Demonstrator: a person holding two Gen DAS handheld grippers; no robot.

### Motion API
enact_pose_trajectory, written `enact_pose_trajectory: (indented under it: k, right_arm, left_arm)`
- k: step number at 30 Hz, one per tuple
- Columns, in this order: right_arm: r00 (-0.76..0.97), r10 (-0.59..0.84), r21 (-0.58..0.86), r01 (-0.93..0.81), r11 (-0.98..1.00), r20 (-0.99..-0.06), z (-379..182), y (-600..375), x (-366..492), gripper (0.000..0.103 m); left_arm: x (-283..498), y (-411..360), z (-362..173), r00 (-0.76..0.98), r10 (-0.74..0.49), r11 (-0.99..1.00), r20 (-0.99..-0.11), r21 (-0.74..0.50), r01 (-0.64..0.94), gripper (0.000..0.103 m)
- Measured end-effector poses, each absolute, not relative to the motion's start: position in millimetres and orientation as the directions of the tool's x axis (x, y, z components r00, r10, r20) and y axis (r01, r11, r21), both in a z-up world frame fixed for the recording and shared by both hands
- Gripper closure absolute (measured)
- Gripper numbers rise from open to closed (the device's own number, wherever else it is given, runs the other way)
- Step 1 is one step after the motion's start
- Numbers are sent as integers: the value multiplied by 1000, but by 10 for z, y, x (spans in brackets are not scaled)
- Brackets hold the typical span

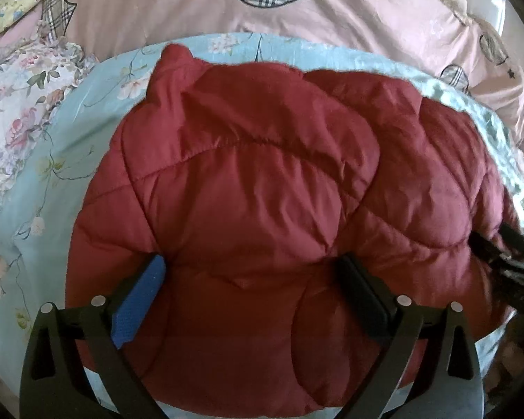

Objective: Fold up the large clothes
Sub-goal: 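Press and smooth the folded coat flat with both open grippers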

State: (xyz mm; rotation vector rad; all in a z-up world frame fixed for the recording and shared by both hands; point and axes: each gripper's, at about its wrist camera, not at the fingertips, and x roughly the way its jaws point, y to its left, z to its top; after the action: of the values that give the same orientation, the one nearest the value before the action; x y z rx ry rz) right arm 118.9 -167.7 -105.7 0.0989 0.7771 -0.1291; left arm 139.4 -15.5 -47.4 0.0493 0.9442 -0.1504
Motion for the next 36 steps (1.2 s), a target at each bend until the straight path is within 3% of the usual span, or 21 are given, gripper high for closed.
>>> enact_pose_trajectory:
  k: [3, 12, 17, 30, 36]
  right_arm:
    - [703, -77, 43, 151, 988, -707, -1049, -1677, 1196, 3]
    - [725, -54, 62, 132, 989, -686, -708, -1649, 1094, 6]
    - [665, -55, 57, 145, 988, -744, -934, -1765, 1391, 2]
    - [722, -42, 82, 136, 987, -691, -786, -1687, 1079, 4]
    - [694, -61, 43, 132, 990, -717, -943, -1617, 953, 4]
  left_arm:
    - [1391, -145, -351, 593, -140, 986, -793, -54, 160, 4]
    - [1555, -238, -502, 571, -86, 986, -816, 12, 164, 3]
    - [1564, -261, -507, 571, -86, 987, -816, 10, 162, 2]
    - [1593, -270, -558, 574, -74, 986, -816, 24, 162, 0]
    - [1436, -140, -415, 573, -124, 985, -810, -34, 166, 0]
